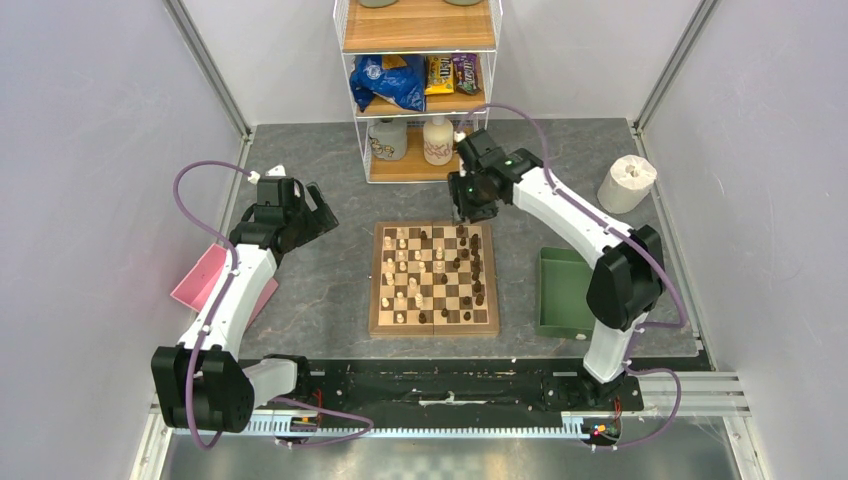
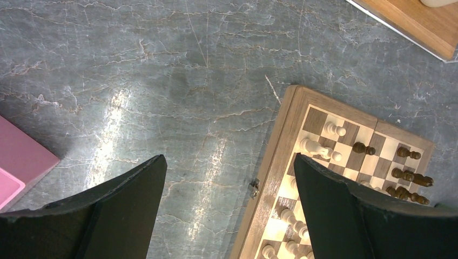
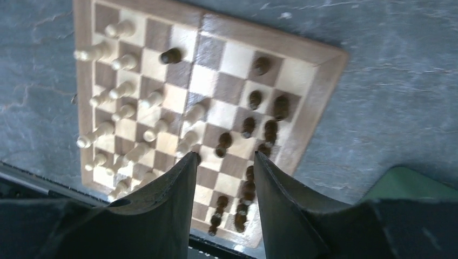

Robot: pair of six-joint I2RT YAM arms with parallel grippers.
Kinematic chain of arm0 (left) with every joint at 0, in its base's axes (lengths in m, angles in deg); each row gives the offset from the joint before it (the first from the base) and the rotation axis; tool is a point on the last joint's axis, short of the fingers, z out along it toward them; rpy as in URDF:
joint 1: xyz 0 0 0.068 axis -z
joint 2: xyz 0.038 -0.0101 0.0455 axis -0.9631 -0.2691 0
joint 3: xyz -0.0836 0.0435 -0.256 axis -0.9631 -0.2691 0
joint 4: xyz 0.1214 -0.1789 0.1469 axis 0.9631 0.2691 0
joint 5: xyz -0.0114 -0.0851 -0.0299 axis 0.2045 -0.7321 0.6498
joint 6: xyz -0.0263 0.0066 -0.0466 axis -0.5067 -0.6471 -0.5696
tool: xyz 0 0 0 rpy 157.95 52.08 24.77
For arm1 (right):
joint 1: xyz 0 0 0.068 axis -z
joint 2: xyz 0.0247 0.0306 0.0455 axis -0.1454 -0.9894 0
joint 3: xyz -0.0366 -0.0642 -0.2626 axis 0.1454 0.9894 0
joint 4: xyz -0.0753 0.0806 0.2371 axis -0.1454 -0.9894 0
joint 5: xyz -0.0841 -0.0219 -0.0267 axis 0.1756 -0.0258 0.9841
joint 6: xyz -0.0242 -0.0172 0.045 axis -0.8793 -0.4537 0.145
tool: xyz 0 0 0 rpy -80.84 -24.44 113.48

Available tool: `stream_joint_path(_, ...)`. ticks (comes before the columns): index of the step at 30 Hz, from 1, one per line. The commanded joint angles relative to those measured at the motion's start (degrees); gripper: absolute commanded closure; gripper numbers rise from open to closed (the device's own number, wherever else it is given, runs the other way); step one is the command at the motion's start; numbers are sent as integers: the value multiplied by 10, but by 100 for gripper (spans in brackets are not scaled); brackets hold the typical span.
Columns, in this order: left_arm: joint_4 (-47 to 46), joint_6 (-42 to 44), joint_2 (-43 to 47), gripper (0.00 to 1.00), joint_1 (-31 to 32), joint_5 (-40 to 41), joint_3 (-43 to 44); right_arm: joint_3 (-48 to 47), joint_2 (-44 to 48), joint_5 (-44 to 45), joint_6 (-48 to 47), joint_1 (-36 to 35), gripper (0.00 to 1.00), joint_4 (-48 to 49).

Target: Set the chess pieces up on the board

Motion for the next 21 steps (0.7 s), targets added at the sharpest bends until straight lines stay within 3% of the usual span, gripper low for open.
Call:
stream_joint_path(1, -3, 11, 13, 5, 0, -7, -2, 6, 6, 5, 24, -53, 50, -11)
stream_joint_path(12, -3, 10, 13, 5, 0, -7, -2, 67, -25, 91, 98, -83, 53, 12)
stream_joint_path(21, -3, 10, 10, 5, 0, -7, -1, 61, -53, 68, 94, -83, 56, 18)
